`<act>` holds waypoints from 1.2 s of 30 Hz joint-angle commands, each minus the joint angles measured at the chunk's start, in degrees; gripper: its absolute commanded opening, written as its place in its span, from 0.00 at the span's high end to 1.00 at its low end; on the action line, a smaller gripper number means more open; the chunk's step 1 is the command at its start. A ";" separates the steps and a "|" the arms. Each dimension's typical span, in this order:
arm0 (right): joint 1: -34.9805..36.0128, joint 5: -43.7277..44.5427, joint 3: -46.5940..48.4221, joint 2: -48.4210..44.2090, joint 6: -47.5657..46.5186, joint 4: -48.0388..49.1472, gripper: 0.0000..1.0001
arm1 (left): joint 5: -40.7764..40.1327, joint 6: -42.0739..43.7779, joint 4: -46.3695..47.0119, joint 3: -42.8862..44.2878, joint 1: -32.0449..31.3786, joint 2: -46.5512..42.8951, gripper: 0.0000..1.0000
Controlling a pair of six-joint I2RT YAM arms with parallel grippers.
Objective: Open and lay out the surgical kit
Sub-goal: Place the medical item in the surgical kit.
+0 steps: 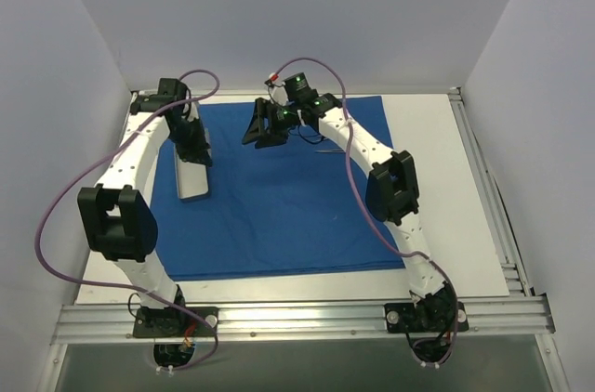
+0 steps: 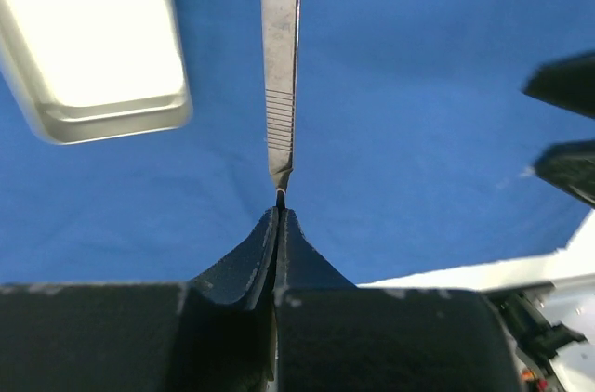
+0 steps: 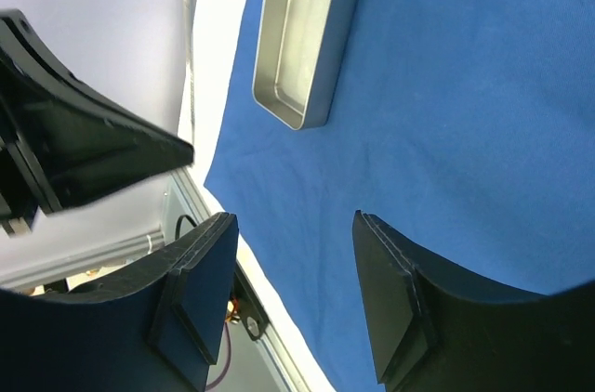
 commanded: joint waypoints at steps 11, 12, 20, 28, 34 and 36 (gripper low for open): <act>-0.19 -2.49 -2.64 -6.14 2.52 5.04 0.48 | 8.04 -5.68 5.69 1.57 -9.21 -1.41 0.98; -0.18 -2.40 -2.65 -6.06 2.61 5.04 0.48 | 8.04 -5.77 5.86 1.75 -9.48 -1.40 0.98; 0.52 -2.40 -3.44 -5.97 3.23 5.57 0.49 | 8.83 -6.74 7.01 1.92 -11.41 -1.41 0.98; 0.96 -3.19 -3.88 -4.83 4.28 6.27 0.59 | 9.01 -7.00 7.45 2.80 -12.56 -1.14 0.98; 0.96 -5.91 -5.01 -4.91 4.28 9.16 0.81 | 10.33 -6.74 8.59 2.28 -12.91 -0.79 0.98; 0.96 -7.50 -6.60 -5.18 5.25 11.97 0.86 | 11.03 -6.65 9.38 2.01 -12.91 -0.79 0.98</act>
